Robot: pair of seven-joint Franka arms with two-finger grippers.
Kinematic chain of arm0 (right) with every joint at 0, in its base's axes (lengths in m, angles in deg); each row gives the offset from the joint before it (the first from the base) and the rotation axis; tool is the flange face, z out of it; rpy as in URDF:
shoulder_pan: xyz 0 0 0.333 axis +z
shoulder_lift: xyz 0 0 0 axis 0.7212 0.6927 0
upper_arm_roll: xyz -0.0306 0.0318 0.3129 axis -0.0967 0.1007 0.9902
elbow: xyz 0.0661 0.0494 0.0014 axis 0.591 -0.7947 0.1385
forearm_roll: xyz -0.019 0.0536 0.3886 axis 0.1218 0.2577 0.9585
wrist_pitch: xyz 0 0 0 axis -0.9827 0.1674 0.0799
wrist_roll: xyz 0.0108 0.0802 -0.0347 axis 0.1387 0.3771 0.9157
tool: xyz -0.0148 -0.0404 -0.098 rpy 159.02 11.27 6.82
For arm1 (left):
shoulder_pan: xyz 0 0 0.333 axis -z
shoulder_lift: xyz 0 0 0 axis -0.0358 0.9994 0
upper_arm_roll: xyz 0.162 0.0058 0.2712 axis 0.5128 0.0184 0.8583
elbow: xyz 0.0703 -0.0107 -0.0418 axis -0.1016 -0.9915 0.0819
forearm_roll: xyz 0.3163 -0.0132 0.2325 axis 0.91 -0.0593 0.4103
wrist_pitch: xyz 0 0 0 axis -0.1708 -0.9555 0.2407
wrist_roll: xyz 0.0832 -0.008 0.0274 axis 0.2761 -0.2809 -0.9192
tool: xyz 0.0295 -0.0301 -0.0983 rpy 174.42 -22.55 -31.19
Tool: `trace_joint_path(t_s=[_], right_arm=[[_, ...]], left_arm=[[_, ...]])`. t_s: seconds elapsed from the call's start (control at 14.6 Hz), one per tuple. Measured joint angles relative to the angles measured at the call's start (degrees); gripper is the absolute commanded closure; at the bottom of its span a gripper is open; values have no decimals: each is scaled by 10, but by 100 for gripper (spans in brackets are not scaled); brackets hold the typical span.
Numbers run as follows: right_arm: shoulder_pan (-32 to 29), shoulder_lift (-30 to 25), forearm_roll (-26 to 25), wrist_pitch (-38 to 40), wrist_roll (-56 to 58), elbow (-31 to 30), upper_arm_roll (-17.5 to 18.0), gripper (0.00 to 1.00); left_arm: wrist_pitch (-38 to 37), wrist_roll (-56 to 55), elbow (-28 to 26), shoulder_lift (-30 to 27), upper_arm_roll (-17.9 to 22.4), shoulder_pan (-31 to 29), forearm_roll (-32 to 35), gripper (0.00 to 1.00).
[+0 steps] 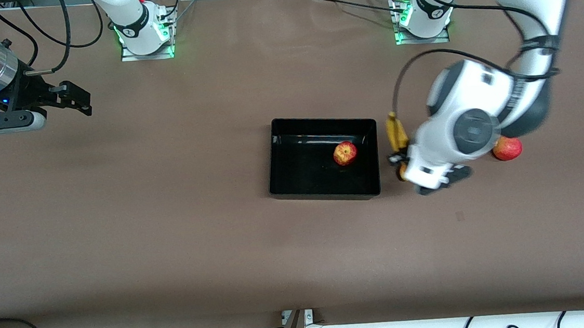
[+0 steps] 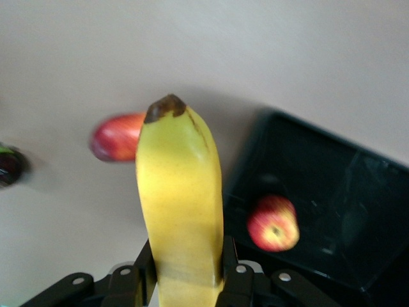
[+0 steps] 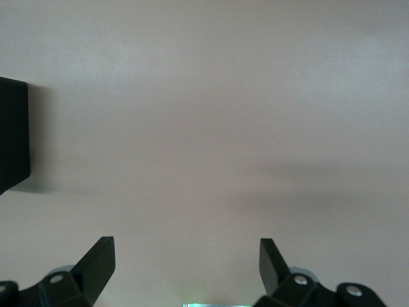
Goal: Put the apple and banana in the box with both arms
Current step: 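Lift the banana and carry it over the box with the left gripper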
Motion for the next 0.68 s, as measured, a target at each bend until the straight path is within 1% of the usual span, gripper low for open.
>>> trace_joint_path(t_s=[0.21, 0.48, 0.68], right_arm=[[0, 0, 0, 0, 0, 0, 0, 0], [0, 0, 0, 0, 0, 0, 0, 0], [0, 0, 0, 0, 0, 0, 0, 0]], left_arm=[[4, -5, 0, 5, 0, 51, 0, 100], [89, -5, 1, 33, 1, 117, 0, 100], [148, -5, 19, 74, 4, 167, 0, 100]])
